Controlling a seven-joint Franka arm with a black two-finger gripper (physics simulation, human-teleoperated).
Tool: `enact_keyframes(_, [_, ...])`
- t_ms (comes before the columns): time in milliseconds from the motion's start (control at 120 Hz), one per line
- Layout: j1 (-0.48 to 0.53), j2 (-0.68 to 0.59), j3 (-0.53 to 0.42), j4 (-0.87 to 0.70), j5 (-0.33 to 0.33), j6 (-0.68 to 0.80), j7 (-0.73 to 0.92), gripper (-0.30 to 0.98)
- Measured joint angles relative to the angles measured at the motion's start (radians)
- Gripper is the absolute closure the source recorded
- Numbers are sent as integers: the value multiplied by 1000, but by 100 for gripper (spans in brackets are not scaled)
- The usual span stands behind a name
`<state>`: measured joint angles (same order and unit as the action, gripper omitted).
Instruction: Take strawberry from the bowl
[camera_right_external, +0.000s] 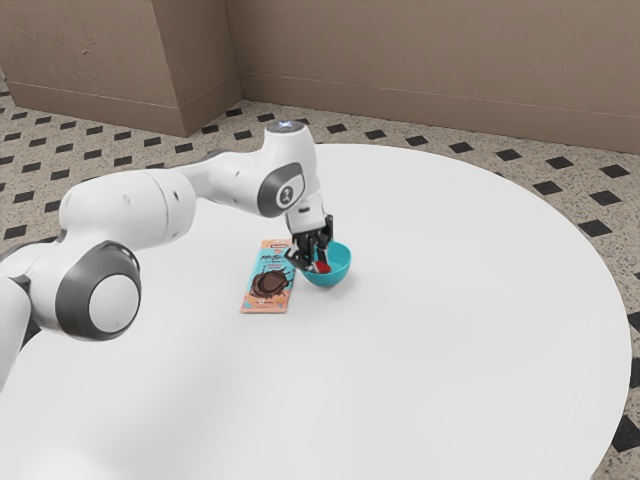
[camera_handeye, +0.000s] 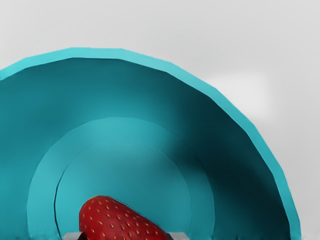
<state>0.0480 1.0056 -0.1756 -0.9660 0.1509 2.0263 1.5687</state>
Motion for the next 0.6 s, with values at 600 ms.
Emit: enact_keyframes(600, [1,15,-1,8,-10,79,-19,57])
